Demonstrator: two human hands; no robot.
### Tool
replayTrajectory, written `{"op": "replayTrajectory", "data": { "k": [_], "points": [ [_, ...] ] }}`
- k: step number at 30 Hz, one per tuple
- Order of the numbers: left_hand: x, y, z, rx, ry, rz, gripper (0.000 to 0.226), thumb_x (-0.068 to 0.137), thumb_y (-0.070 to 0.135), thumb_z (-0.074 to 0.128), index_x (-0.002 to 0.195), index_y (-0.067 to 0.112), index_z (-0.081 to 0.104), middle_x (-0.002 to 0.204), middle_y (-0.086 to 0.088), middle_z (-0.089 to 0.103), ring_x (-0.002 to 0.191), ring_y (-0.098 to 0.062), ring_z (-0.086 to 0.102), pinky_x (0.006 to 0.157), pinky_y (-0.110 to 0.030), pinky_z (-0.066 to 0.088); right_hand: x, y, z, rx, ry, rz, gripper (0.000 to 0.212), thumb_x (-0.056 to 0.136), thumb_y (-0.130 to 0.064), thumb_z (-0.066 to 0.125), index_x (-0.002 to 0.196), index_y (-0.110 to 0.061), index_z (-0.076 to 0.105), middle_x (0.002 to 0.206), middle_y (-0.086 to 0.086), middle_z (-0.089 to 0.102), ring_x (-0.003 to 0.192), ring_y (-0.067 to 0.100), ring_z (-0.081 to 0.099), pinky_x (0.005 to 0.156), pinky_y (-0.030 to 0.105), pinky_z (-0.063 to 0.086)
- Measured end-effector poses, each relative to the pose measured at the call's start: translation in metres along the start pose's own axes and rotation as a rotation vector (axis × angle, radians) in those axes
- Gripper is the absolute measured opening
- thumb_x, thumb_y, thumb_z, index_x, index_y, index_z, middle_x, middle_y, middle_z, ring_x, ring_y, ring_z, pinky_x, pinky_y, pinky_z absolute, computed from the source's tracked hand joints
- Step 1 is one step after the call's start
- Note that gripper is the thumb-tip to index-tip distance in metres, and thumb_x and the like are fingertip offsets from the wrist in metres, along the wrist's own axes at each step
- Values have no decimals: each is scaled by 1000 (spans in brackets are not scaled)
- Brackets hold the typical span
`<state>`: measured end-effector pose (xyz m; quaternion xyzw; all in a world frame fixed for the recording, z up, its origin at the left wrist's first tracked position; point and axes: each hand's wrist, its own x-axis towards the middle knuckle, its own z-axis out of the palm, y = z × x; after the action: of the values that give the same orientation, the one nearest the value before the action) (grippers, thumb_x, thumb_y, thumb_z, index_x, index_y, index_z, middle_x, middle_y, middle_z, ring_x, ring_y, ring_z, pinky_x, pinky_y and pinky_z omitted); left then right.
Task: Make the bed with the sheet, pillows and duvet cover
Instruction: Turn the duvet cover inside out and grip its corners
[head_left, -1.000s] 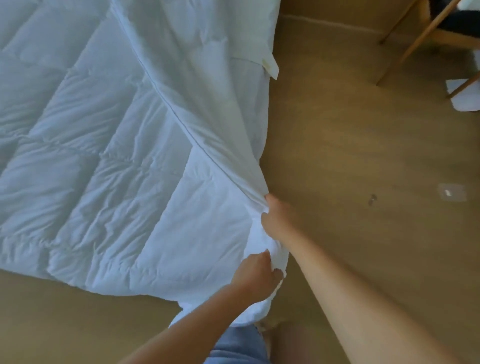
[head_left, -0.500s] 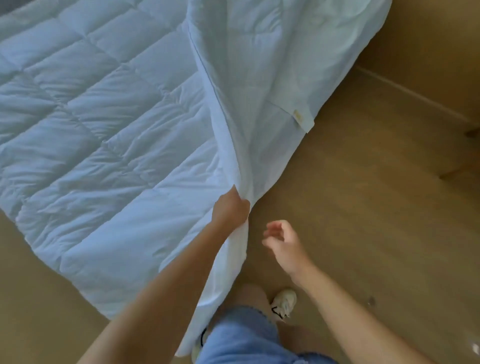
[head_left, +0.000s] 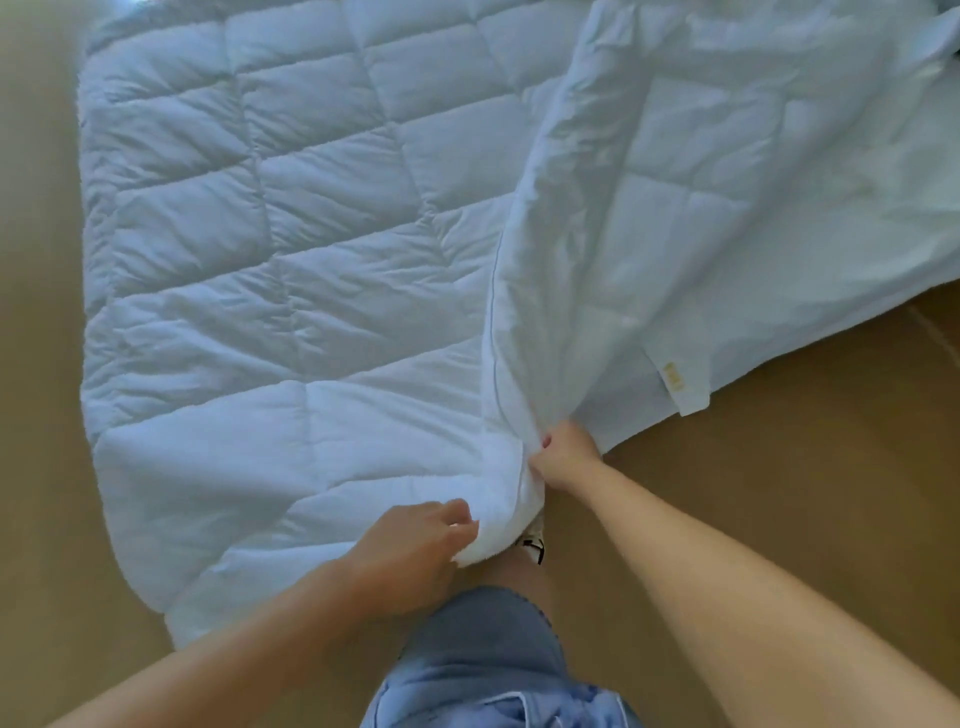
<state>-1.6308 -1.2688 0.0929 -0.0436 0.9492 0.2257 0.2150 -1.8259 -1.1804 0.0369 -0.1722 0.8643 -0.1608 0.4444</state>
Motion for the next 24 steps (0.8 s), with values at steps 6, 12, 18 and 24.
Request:
{"op": "replayTrajectory", "data": {
  "k": [6,12,18,24],
  "points": [
    [183,-16,-32,-759,107,-671,96,78,55,64,151,21,11,149,-7,31,131,-24,38,108,-39,35,15,38,-65,263,-128,-95,22,79,-6,57,60,-11,47,58,3,51,57,17,52,55,26,40],
    [326,15,-59,-989,355,-785,53,81,10,55,133,17,44,114,-11,60,107,-31,56,81,-32,45,34,56,-110,378,-260,-223,11,90,-17,56,80,-17,62,81,-3,65,73,10,58,60,18,44],
    [306,129,-67,-320,-13,-279,43,88,17,48,129,29,49,115,-2,58,105,-23,54,75,-27,36,131,73,-274,814,80,-105,84,69,-46,70,137,-26,25,125,2,45,111,19,51,90,35,47],
    [312,162,-109,-416,-11,-389,32,86,38,59,117,35,56,107,14,46,100,-11,49,79,-22,36,175,68,-322,108,56,-265,51,80,-1,43,127,-18,41,108,8,57,102,33,56,75,29,41]
  ]
}}
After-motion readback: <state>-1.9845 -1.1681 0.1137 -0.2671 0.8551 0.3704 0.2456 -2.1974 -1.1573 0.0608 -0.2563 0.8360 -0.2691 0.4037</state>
